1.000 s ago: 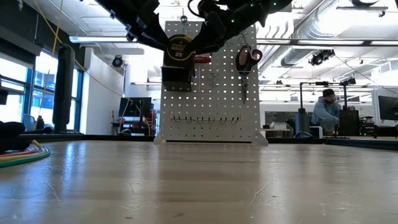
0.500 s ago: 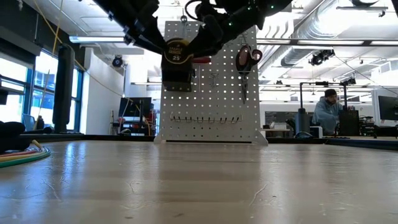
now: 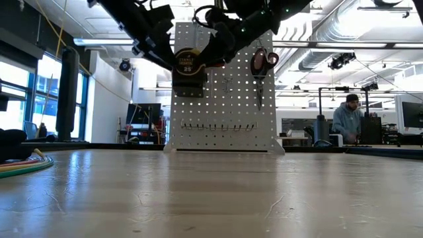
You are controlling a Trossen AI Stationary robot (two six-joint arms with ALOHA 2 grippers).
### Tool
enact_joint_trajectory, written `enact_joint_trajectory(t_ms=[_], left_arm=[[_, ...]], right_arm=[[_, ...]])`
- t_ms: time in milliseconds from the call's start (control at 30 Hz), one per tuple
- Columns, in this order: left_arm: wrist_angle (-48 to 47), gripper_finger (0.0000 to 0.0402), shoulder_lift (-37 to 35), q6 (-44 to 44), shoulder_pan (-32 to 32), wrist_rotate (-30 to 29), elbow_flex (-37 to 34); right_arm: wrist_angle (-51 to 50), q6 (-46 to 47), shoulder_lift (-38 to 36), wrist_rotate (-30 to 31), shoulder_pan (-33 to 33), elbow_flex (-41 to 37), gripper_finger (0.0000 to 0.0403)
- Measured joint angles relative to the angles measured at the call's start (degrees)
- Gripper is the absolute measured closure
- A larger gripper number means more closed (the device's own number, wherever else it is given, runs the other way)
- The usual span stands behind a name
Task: Hang tools onto peg board
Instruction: Hang the yellow tape measure on the black bin on the white peg board
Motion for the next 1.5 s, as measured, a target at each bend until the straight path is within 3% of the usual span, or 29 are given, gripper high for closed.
enact_joint_trajectory(t_ms=[1500], left_arm=[[-1.9, 0.0206, -0.35, 0.26, 0.04, 0.0, -0.07]], right_arm=[[-3.1, -0.09, 0.98, 1.14, -0.04, -0.11, 0.0171]])
